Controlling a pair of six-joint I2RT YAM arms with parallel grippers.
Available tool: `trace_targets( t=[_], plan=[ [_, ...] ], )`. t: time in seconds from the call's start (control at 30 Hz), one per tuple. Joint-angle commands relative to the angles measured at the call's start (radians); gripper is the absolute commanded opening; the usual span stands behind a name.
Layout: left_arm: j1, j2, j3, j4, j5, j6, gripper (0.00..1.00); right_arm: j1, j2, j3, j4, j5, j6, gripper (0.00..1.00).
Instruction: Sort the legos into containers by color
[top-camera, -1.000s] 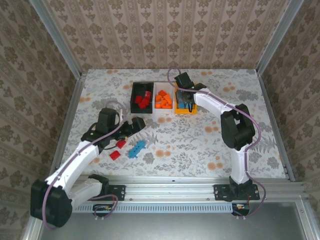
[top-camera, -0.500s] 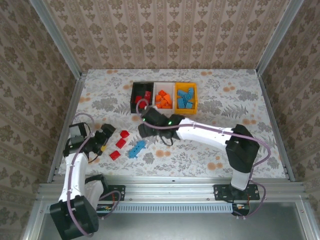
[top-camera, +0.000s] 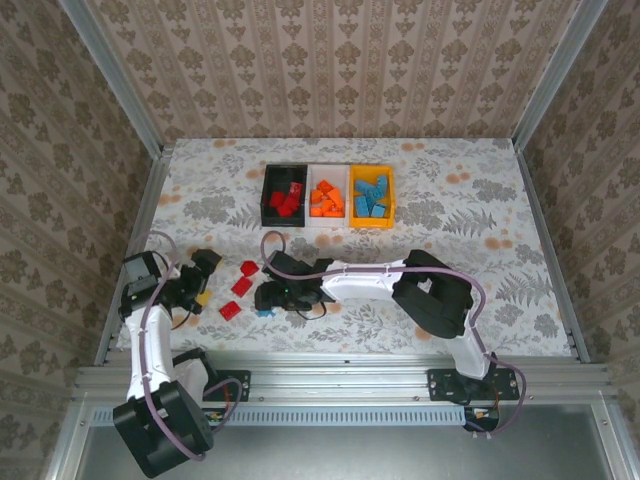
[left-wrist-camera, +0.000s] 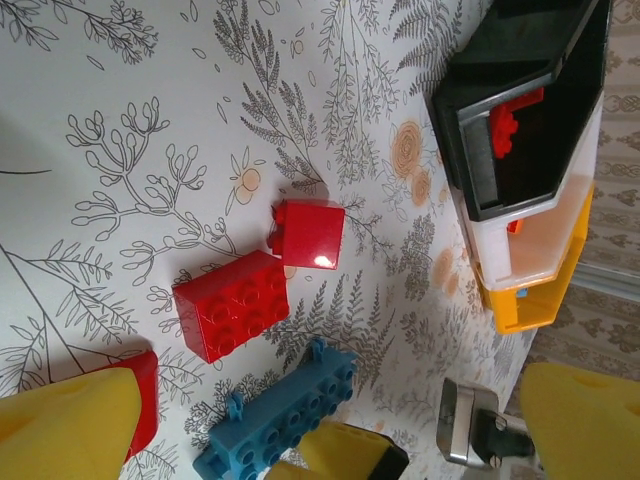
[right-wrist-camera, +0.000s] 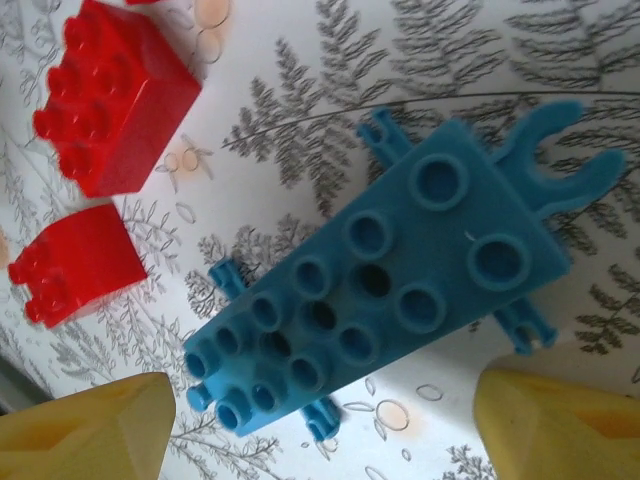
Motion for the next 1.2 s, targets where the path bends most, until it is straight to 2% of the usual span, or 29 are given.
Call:
trace_targets(
  t=[0.0,0.2,0.37,0.67,0.83,0.93,1.07,1.17],
  plan=[
    [0.008,-0.016,-0.006,-0.015,0.031,0.024,1.0,-0.001,0.048,0.021,0.066,-0.066,0.056,0.81],
    [0.01,-0.012,-0.002,-0.009,0.031,0.026,1.0,-0.04,0.078,0.086,-0.016,0.049,-0.027,0.81],
    [0.01,-0.005,0.015,-0.006,0.024,0.027,1.0,-0.082,0.205,0.299,-0.138,0.022,-0.214,0.79],
    [0.014,0.0,0.014,-0.007,0.025,0.034,1.0,-0.058,0.215,0.346,-0.269,0.15,-0.348,0.77],
    [0.013,-0.002,0.015,-0.008,0.031,0.031,1.0,-0.01,0.277,0.471,-0.436,0.274,-0.429,0.75],
    [0.014,-0.008,0.017,-0.015,0.033,0.03,1.0,0.004,0.3,0.5,-0.477,0.312,-0.433,0.67],
    [0.014,-0.022,0.016,-0.018,0.028,0.023,1.0,0.005,0.3,0.507,-0.483,0.313,-0.434,0.47],
    [0.015,-0.027,0.018,-0.019,0.027,0.022,1.0,0.004,0.286,0.501,-0.49,0.327,-0.436,0.38]
  ],
)
